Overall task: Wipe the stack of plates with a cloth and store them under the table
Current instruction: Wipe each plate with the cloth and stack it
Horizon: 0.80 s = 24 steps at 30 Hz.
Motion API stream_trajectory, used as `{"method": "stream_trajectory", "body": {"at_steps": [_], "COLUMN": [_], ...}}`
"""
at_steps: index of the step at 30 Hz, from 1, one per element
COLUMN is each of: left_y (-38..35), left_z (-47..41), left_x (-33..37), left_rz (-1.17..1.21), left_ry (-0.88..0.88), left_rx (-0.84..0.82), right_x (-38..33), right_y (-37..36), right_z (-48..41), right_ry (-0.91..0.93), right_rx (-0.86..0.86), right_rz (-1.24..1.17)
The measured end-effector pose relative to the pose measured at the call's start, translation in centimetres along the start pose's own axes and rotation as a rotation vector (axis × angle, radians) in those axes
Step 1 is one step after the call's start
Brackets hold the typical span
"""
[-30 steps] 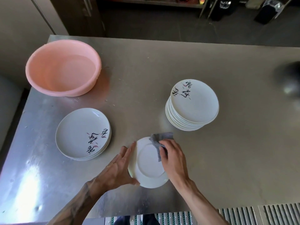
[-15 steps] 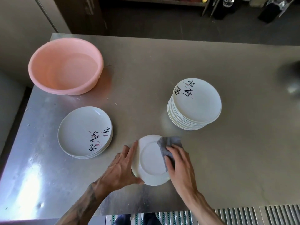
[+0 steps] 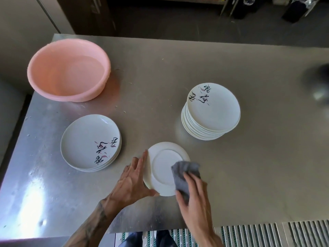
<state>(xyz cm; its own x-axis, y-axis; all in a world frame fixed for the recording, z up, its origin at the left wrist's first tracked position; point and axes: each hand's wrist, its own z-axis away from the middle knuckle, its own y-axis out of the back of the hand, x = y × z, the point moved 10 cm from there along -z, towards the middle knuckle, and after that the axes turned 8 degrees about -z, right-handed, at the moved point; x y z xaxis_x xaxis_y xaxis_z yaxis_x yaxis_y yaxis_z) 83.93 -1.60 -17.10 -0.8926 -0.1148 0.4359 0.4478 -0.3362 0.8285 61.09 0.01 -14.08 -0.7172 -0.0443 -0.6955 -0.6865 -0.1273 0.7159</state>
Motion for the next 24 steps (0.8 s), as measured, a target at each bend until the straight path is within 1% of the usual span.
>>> {"method": "stream_trajectory", "body": {"at_steps": [2,4,7,10,14,18,22,24], "left_y": [0.1,0.2,0.2,0.2,0.5,0.7,1.1,1.1], "left_z": [0.0,0.1,0.1,0.1,0.1,0.3,0.1,0.2], "left_x": [0.0,-0.1,0.0,-0.1,0.5,0.7,0.9,0.7], "left_rz": [-0.007,-0.008,-0.004,0.015,0.012,0.009,0.056,0.081], "left_ry": [0.000,0.000,-0.017,0.002,-0.018,-0.042,-0.013,0.002], "left_rx": [0.012,0.020,0.018,0.003,0.027,0.031,0.076,0.086], "right_x": [-1.4,-2.9,-2.7,-2.1,-3.5,-7.0,-9.5,-9.9], "right_y": [-1.0,-1.9,-2.1,-1.6,-4.0,-6.2,-6.7,-6.8], "right_z": [1.8,2.5,1.7,0.0,0.1,-2.1,-5.9,-6.0], "right_ry": [0.097,0.213,0.292,0.367,0.501,0.501,0.400,0.397], "right_rx": [0.030,0.021,-0.062,-0.112,-0.202,-0.219,-0.187,-0.213], "right_rz": [0.014,0.027,0.088,0.128,0.186,0.155,0.137,0.147]}}
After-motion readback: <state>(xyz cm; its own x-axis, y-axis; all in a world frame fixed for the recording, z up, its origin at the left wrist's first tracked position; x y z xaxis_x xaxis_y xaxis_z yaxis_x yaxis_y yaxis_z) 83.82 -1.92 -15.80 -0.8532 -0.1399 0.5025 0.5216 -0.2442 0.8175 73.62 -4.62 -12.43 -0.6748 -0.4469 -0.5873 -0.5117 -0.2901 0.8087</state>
